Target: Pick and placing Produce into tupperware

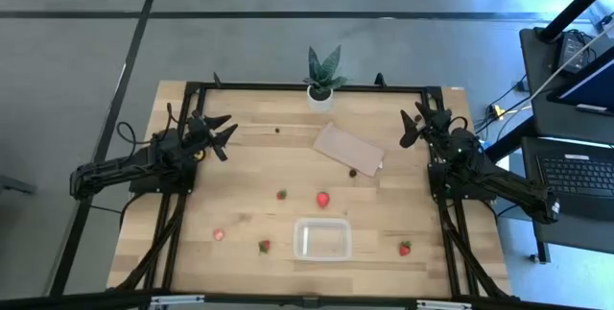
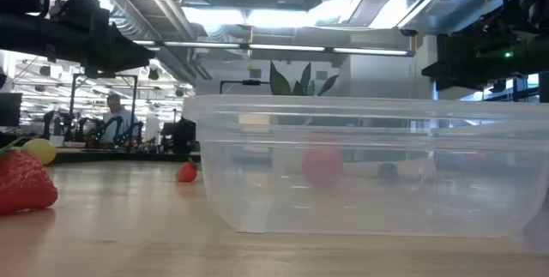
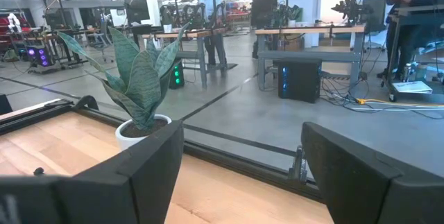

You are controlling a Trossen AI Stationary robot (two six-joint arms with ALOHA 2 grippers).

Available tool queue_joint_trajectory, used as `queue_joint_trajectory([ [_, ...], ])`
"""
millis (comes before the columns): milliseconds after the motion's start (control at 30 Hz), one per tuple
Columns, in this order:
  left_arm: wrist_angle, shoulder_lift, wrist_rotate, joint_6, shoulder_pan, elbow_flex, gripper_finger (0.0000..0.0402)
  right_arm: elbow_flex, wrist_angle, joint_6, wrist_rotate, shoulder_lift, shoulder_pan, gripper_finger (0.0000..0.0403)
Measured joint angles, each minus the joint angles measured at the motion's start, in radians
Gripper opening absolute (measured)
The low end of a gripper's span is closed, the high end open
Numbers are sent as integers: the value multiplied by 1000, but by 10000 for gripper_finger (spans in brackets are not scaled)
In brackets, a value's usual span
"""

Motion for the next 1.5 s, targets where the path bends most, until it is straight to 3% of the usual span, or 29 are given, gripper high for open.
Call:
queue_joint_trajectory([
  [1300,0,0,0,0,0,0,179,0,0,0,0,0,0,294],
  [1500,0,0,0,0,0,0,179,0,0,76,0,0,0,294],
])
